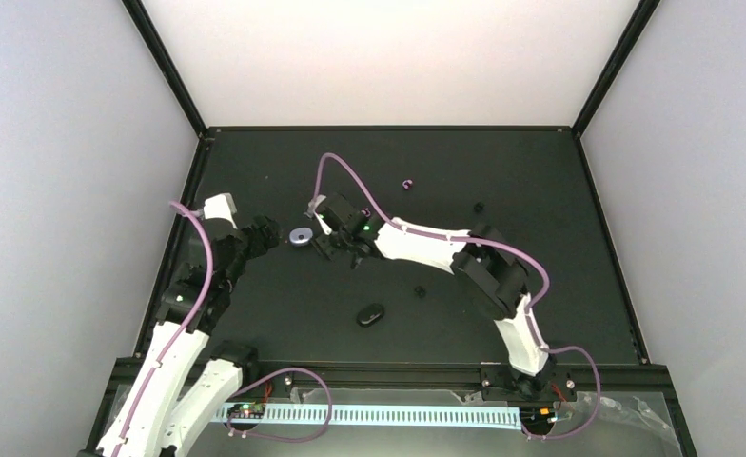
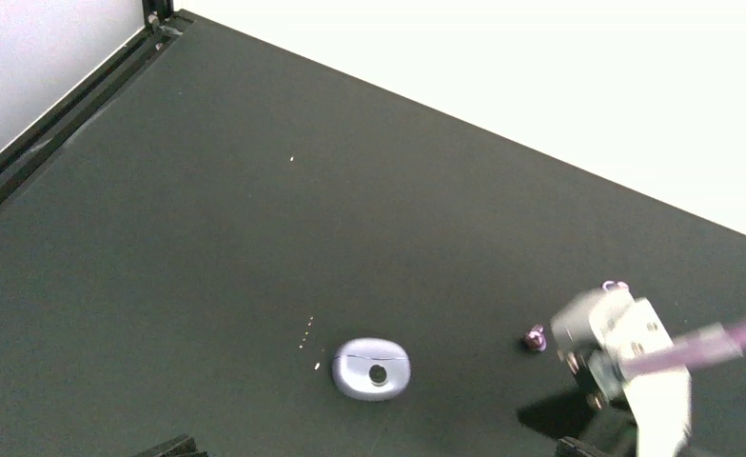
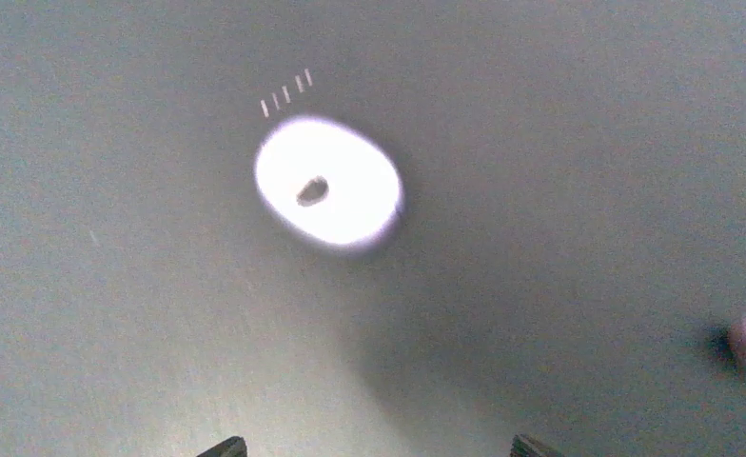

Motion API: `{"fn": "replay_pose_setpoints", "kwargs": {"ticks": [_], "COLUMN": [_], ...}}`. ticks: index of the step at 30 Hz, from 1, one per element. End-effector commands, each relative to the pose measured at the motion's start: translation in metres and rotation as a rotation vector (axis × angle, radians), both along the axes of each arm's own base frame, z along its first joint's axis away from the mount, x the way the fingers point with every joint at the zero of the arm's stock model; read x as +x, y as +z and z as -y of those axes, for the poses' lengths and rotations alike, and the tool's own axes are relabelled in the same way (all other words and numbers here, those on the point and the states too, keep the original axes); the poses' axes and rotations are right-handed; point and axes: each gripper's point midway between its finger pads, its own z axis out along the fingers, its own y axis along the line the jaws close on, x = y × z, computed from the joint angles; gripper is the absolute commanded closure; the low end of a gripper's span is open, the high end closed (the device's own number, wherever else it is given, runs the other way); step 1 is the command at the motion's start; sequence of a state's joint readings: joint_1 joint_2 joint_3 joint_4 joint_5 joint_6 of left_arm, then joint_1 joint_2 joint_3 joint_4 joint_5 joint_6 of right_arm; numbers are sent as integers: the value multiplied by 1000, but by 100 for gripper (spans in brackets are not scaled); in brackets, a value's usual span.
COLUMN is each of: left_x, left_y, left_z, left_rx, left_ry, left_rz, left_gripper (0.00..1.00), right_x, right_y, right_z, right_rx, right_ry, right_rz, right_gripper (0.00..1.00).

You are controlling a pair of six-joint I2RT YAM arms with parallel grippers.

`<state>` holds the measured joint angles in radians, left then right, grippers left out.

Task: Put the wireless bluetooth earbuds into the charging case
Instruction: Pick up the charging case at the center of the board.

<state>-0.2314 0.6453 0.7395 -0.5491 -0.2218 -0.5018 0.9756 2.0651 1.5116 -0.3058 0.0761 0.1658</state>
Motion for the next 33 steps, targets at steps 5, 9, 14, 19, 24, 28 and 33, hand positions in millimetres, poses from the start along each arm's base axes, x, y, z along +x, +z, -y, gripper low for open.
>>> {"fn": "replay_pose_setpoints", "kwargs": {"ticks": [5,9,14,19,24,28,33], "left_x": [-4,-3,-1,-1,-1,0,-1], "left_y": [5,6,6,6,6,5,5], "left_z": [-1,0,1,0,1,1,1], "left_rx": [13,11,10,14,15,13,12], "left_ry": [-4,-9,-12,-11,-13,-14,-14], "left_rz": [35,34,33,33,33,30,33], "left_gripper": [1,1,1,1,1,1,1], "right_x": [35,49,59,61,59,55,48], "right_y": [17,11,6,-3,-16,-22,-25], "right_z": [-72,-88,-104,-115,-118,-118,-117], "right_rx": [116,126,162,189,186,185,174], "right_ry": [56,61,73,85,90,101,114], "right_rz": [44,26,-7,-44,-71,-96,-124], "right_gripper": [20,17,15,15,14,14,17]}}
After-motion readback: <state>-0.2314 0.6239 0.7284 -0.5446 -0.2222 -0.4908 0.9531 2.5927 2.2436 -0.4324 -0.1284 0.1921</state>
